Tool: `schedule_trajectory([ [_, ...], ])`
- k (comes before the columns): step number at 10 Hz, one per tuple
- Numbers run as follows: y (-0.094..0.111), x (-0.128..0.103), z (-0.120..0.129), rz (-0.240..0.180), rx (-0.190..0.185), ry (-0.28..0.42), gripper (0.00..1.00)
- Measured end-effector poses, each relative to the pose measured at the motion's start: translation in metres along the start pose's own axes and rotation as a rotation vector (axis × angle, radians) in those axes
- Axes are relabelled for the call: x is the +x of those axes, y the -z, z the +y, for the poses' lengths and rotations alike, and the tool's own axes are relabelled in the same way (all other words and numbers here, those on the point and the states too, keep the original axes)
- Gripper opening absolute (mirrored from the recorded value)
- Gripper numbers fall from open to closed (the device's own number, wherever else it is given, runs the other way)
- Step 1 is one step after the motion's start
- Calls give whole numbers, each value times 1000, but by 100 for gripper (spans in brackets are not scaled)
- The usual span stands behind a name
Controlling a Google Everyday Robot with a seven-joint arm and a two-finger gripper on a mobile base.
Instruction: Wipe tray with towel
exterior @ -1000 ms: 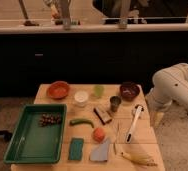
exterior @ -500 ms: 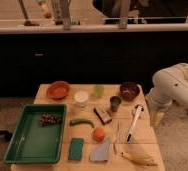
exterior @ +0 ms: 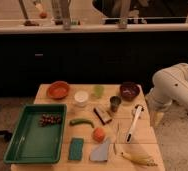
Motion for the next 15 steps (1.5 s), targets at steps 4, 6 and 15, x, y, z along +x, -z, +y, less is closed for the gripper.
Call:
schedule_trajectory([
  [4, 0, 0, 0, -1, 3, -1, 80],
  [6, 0, -1, 7, -23, 13, -62, 80],
  [15, -18, -73, 61, -137, 9, 0, 80],
])
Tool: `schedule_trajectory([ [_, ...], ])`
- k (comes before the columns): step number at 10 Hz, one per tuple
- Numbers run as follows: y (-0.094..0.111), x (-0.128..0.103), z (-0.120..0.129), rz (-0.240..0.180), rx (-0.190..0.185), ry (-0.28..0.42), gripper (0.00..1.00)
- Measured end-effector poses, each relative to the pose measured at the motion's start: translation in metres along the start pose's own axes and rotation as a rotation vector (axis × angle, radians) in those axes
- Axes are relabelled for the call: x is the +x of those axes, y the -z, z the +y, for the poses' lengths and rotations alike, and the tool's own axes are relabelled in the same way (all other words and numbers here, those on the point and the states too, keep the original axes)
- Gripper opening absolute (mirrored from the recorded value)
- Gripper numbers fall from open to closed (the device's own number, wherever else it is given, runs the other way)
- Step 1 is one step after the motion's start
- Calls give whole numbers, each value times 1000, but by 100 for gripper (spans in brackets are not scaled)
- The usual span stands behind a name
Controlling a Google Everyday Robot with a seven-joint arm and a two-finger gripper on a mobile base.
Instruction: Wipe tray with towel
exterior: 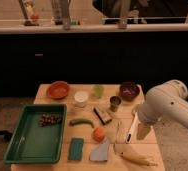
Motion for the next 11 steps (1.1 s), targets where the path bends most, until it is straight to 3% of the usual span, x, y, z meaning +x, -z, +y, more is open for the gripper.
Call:
schedule_trajectory([
  [4, -20, -34, 23, -16, -10, 81, 80],
  [11, -26, -34, 27, -4, -8, 60, 80],
])
